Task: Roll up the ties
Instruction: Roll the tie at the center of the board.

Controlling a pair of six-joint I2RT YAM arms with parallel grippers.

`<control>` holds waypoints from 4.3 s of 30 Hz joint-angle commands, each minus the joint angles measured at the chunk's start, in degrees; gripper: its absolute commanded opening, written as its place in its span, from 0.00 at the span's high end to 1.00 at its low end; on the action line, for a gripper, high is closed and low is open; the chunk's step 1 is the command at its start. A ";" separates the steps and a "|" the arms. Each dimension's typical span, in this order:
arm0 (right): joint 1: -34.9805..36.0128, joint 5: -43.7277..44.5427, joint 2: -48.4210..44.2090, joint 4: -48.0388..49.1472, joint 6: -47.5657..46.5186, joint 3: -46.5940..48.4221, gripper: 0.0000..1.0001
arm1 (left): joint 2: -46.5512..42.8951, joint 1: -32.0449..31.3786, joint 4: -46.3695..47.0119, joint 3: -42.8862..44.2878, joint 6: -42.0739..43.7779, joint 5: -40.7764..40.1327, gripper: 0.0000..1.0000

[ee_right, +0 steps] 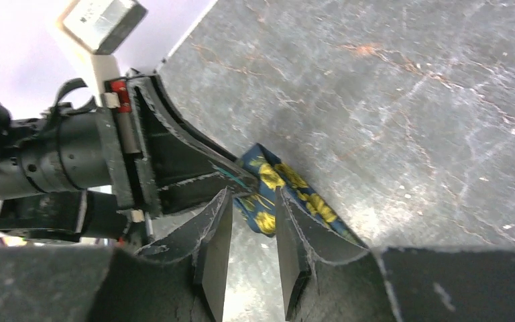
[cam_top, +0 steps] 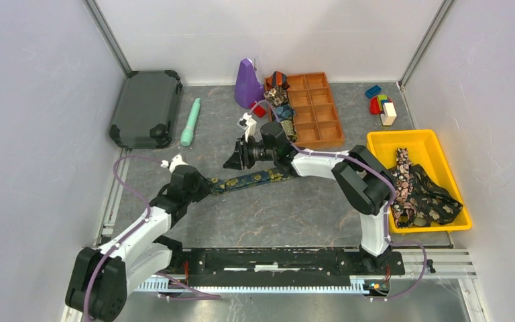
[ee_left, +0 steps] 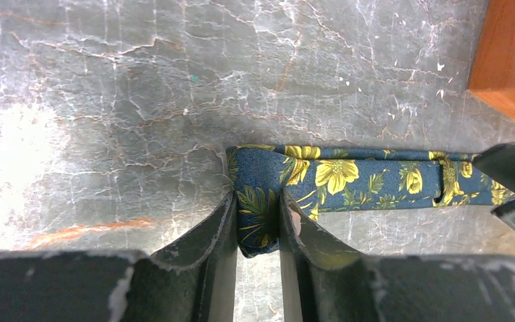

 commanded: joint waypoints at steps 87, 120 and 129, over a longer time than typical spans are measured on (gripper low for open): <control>-10.77 -2.19 -6.92 14.24 2.47 -20.57 0.84 | 49.66 -34.54 -33.90 42.62 -0.48 -39.97 0.73; -3.05 -3.82 -0.77 12.10 0.68 -9.66 0.67 | 36.30 -34.45 -31.90 37.27 3.74 -36.76 0.52; -0.30 -8.66 5.85 12.39 3.14 -3.91 0.66 | 35.13 -34.00 -28.42 35.33 5.52 -36.08 0.52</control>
